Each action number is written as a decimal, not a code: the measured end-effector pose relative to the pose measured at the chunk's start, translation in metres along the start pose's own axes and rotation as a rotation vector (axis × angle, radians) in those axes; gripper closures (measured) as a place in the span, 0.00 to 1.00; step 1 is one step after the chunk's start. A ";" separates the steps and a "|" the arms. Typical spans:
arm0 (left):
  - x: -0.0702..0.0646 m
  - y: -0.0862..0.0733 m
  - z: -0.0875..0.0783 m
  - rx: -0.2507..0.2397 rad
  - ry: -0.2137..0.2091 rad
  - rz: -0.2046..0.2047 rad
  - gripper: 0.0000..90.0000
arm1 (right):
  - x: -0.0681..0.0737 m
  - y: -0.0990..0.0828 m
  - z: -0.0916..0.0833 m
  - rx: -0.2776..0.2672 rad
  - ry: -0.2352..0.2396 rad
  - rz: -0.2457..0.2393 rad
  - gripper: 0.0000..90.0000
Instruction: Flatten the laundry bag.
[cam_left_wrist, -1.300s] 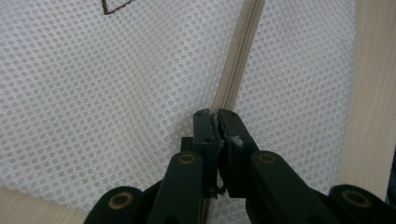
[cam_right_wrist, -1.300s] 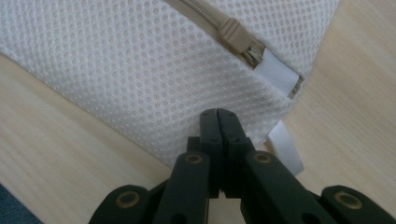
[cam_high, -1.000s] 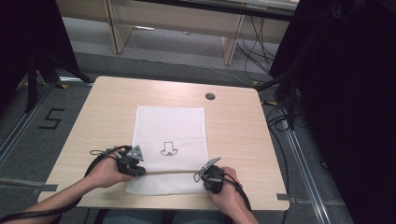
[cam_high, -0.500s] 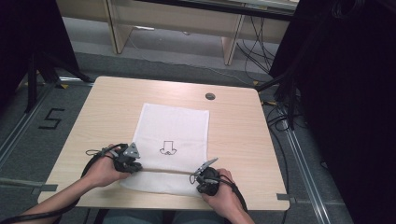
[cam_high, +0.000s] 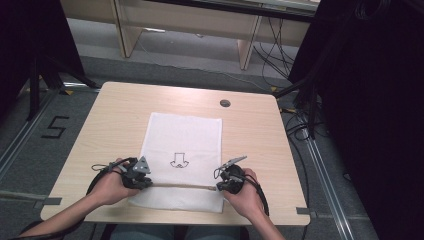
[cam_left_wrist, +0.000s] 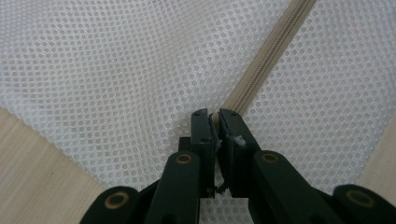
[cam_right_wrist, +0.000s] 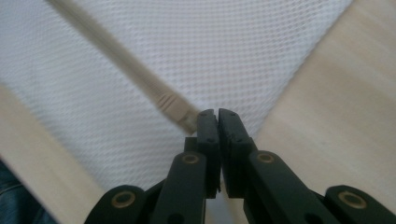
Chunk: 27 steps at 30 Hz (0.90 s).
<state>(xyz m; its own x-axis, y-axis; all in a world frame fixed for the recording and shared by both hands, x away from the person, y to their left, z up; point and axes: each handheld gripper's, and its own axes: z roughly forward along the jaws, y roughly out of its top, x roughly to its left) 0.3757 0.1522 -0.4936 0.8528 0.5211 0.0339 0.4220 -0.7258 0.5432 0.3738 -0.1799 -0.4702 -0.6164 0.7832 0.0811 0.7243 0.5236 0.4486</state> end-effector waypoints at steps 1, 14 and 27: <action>0.001 0.001 -0.001 0.019 -0.004 0.027 0.93 | 0.000 0.000 0.000 0.000 0.000 0.000 0.98; -0.001 0.003 -0.001 0.025 -0.034 -0.013 0.92 | -0.013 0.015 0.019 0.017 -0.018 -0.001 0.98; -0.004 0.010 -0.007 -0.063 -0.049 -0.071 0.69 | -0.016 0.016 0.016 -0.062 -0.010 0.005 0.86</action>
<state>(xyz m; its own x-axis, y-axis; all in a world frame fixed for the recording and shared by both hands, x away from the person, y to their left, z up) 0.3747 0.1464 -0.4822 0.8364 0.5462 -0.0470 0.4629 -0.6578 0.5942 0.3998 -0.1788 -0.4790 -0.6097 0.7892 0.0742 0.7062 0.4983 0.5029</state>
